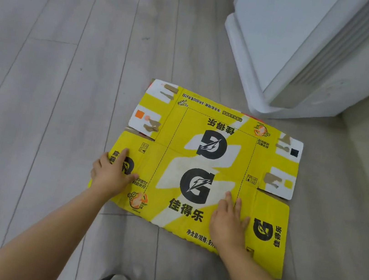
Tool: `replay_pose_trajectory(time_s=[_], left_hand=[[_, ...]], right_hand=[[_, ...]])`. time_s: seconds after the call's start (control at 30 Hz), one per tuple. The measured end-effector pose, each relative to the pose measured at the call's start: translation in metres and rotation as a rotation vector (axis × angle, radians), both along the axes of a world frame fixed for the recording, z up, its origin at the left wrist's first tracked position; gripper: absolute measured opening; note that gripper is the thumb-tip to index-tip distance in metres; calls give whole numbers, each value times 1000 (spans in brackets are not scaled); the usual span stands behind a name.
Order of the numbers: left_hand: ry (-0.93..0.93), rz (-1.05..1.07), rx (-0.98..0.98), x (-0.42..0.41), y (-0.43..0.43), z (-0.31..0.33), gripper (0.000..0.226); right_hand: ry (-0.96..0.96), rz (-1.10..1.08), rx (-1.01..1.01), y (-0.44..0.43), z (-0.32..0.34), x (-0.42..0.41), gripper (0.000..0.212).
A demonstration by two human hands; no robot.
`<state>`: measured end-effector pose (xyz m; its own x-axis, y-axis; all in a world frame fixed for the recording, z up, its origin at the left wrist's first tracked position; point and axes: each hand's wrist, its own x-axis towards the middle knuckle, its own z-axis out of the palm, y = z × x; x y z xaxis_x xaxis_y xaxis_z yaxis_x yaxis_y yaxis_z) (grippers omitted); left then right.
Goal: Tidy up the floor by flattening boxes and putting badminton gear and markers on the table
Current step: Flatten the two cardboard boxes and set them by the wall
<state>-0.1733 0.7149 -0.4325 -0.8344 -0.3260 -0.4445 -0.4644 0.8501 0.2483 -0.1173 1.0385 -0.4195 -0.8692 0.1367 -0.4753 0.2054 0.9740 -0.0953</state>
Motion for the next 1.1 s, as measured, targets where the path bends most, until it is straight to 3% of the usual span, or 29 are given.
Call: replay_pose_trajectory(time_s=[0.4,0.63,0.93,1.1], left_hand=[[-13,-24,179,40,178,10,97],[-2,-52,189,49,252,8,93],[38,-52,152,58,260,1,93],[83,-72,125,62,261,-6,93]], right_hand=[[58,-284,188,104,0,4,55],[17,-497,97,125,-2,2,63],[39,-443,97,135,-11,26,65],[29,-346,41,135,-19,77,83]])
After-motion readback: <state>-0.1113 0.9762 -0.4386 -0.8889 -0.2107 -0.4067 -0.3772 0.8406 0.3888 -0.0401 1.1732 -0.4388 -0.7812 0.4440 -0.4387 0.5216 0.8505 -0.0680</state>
